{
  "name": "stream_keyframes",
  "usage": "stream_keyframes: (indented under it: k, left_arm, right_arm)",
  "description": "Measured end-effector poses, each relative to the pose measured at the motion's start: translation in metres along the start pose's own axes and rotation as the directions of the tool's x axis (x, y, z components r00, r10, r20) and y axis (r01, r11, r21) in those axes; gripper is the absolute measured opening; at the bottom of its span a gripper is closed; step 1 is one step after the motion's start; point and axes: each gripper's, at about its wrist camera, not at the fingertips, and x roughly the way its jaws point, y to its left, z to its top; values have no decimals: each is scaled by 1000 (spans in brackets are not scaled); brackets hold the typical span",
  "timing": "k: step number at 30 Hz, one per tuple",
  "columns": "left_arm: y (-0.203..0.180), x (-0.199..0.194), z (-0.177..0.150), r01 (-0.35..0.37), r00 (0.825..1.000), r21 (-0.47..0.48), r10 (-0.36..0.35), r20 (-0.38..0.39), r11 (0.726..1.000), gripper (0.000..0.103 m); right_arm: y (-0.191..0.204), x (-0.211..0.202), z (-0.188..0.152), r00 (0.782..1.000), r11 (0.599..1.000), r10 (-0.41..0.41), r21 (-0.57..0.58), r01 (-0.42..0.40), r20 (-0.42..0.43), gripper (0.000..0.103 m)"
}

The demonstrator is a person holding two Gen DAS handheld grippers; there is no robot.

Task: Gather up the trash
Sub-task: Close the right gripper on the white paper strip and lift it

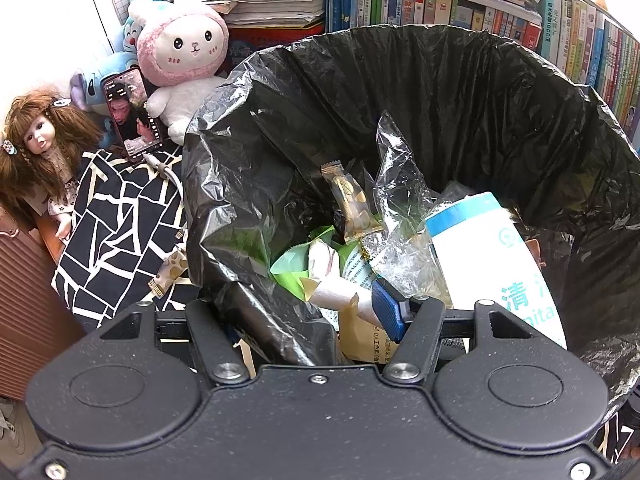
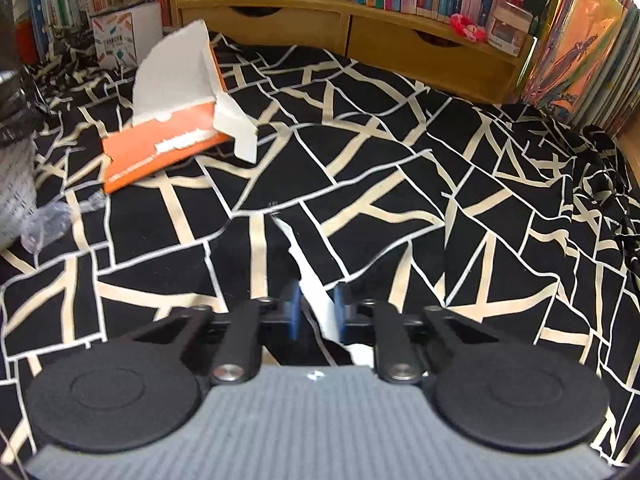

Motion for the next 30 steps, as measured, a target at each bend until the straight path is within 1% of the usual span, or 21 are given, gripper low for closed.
stream_keyframes:
  k: [2,7,10,11,12,14,15,16,19,20,24,27,28,29,30]
  left_arm:
    - [0,0,0,1,1000,0,-1,0,1000,60]
    - [0,0,0,2,1000,0,-2,1,1000,60]
    - [0,0,0,3,1000,1,-3,1,1000,60]
    - [1,0,-1,5,1000,1,-5,1,1000,60]
    - [1,0,-1,7,1000,4,-7,1,1000,60]
    - [1,0,-1,9,1000,6,-9,1,1000,60]
    - [1,0,-1,10,1000,7,-10,2,1000,60]
    - [1,0,-1,10,1000,7,-10,2,1000,60]
    - [1,0,-1,9,1000,8,-9,2,1000,60]
    - [1,0,-1,9,1000,9,-9,1,1000,60]
    - [0,0,-1,6,1000,10,-6,1,1000,60]
    - [1,0,-1,6,1000,9,-6,2,1000,60]
    - [1,0,-1,6,1000,9,-6,2,1000,60]
    - [0,0,-1,5,1000,8,-5,2,1000,59]
    - [0,0,-1,4,1000,7,-4,2,1000,60]
  right_arm:
    - [0,-6,3,1000,1000,-2,8,2,18,18]
    - [-4,-22,14,997,998,21,61,-25,70,14]
    - [-6,-31,19,995,997,16,71,-22,95,14]
    - [-7,-31,20,996,998,6,63,-12,92,24]
    - [-9,-28,21,997,998,14,54,-18,71,28]
    - [-16,-21,21,997,996,73,41,-74,15,55]
    - [-19,-19,20,996,995,92,27,-91,-8,61]
    - [-22,-16,20,994,995,104,5,-104,-28,70]
    - [-28,-7,19,990,991,115,-54,-120,-85,79]
    - [-31,-3,19,988,991,112,-64,-119,-103,81]
    - [-34,9,12,983,991,103,-64,-114,-153,81]
    - [-32,12,4,980,991,102,-65,-115,-170,75]
    - [-30,10,2,982,991,103,-70,-115,-156,65]
    - [-28,8,0,983,990,108,-71,-120,-147,52]
    - [-25,6,-1,985,991,106,-72,-117,-139,46]
